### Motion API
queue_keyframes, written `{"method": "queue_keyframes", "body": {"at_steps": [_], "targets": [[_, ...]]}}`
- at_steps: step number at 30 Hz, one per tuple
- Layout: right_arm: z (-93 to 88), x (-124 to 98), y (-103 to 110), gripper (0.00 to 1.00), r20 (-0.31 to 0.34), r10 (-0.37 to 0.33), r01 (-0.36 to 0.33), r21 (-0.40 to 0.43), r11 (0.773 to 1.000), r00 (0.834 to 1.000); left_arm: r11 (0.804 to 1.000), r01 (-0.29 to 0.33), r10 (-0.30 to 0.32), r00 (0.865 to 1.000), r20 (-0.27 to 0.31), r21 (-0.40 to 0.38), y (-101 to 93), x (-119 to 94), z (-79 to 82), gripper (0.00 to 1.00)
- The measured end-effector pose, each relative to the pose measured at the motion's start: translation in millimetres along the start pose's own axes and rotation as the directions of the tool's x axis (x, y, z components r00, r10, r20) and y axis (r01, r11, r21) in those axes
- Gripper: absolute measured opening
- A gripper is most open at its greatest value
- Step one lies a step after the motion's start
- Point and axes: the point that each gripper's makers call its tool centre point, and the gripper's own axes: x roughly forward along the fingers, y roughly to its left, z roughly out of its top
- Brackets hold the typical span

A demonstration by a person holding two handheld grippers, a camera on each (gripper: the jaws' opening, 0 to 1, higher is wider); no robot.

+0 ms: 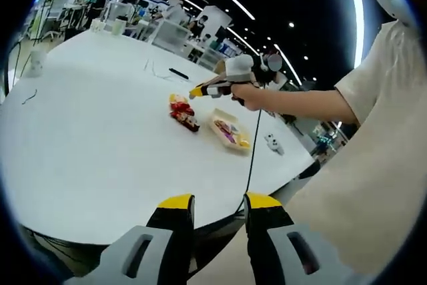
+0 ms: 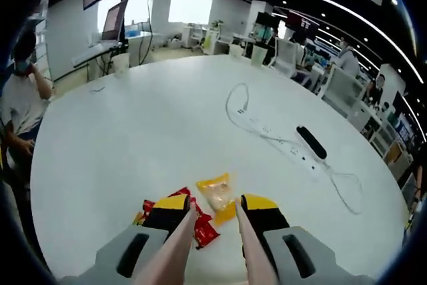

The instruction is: Place the target food into the container with the food tongs after gripping and lifting it, then release it inside without dropping or visibly crushing the food.

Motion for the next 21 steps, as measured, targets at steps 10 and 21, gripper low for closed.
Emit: {"method": "queue_keyframes", "body": {"at_steps": [10,21], "targets": [[-10.3,13.5,-6.6,0.3,-0.028,-0.018,0.018,-0.006,1.0,0.999,1.0,0.001,-0.001,1.0,-0.015,-0.014,1.8,3.4,-3.3,0.29],[-2.2,27.8,-9.5,0.3,-0.027,0.004,-0.005,-0.038,0.999,1.0,1.0,0.003,-0.003,1.0,-0.028,-0.03,3.8,5.9,-8.2,0.29]]}}
